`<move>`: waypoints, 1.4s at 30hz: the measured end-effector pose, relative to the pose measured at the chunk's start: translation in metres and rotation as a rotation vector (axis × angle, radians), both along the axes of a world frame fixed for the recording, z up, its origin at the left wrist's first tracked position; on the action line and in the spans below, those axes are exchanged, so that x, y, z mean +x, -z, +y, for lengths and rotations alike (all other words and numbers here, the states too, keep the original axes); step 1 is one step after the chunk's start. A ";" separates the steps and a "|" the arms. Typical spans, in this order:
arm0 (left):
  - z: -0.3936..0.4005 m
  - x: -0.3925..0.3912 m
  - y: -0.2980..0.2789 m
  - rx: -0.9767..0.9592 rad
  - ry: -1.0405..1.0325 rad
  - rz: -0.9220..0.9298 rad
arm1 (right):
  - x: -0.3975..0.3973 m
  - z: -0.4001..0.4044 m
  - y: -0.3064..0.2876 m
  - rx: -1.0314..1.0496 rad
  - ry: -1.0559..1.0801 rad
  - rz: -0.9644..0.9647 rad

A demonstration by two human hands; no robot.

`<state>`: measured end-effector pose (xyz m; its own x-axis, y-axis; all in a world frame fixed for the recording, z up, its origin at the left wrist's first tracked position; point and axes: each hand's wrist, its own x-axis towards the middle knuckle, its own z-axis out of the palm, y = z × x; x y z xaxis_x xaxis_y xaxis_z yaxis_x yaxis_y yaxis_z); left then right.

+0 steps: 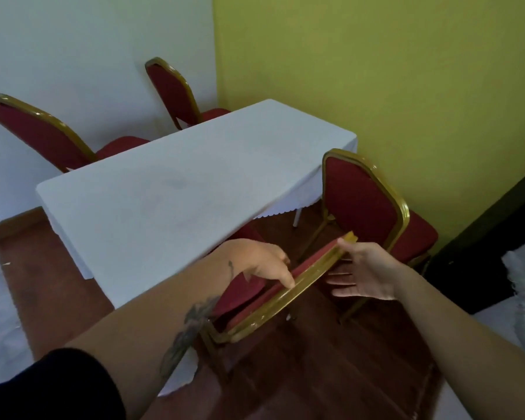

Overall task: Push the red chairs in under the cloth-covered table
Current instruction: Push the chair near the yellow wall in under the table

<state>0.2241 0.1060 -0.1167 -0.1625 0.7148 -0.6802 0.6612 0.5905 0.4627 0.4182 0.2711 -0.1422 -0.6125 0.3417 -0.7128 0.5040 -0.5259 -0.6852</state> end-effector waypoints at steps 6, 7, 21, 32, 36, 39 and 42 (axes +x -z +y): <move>0.086 -0.017 -0.035 0.302 0.102 0.129 | 0.036 0.085 -0.029 0.422 0.118 -0.209; 0.104 -0.016 -0.037 0.334 0.116 0.129 | 0.039 0.100 -0.032 0.521 0.118 -0.268; 0.376 0.032 -0.021 0.349 0.213 0.428 | 0.010 0.286 0.002 0.837 -0.272 -0.382; 0.447 0.030 0.007 0.118 0.502 1.041 | -0.009 0.330 0.051 0.883 -0.592 -0.271; 0.444 0.045 0.002 0.071 0.545 1.102 | 0.002 0.333 0.045 0.856 -0.656 -0.272; 0.438 0.065 0.004 0.072 0.524 1.104 | 0.021 0.333 0.040 0.816 -0.650 -0.267; 0.429 0.089 0.004 0.076 0.542 1.112 | 0.046 0.332 0.035 0.789 -0.657 -0.254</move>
